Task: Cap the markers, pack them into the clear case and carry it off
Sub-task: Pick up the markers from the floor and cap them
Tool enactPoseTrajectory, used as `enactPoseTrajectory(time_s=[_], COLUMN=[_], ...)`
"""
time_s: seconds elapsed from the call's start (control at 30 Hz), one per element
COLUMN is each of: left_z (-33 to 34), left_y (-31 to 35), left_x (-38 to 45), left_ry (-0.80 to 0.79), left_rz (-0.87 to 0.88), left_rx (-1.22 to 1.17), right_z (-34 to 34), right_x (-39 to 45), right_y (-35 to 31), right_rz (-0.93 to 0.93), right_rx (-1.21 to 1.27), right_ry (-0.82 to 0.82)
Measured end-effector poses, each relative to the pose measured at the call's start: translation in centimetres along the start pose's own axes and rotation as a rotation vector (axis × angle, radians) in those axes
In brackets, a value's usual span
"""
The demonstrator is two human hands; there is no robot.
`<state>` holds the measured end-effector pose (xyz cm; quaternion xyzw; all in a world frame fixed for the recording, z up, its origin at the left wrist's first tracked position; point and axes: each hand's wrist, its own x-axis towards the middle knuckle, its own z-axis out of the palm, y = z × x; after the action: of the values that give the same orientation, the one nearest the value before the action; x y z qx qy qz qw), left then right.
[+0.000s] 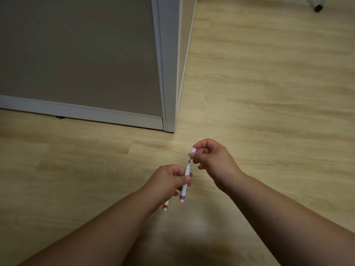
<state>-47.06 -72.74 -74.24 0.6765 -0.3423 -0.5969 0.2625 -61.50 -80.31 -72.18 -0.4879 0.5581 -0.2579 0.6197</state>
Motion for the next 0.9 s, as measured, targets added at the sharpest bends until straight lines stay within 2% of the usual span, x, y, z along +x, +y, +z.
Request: enactPoseTrajectory(time_s=[0.3, 0.9], left_z=[0.0, 0.0], left_y=[0.2, -0.5], left_x=[0.3, 0.9], left_ry=[0.009, 0.015], left_rz=[0.021, -0.003], left_rx=[0.038, -0.041], right_z=[0.1, 0.5], right_x=[0.0, -0.1], right_y=[1.2, 1.9], right_rz=[-0.001, 0.044], right_rx=[-0.109, -0.13], right_ry=[-0.071, -0.095])
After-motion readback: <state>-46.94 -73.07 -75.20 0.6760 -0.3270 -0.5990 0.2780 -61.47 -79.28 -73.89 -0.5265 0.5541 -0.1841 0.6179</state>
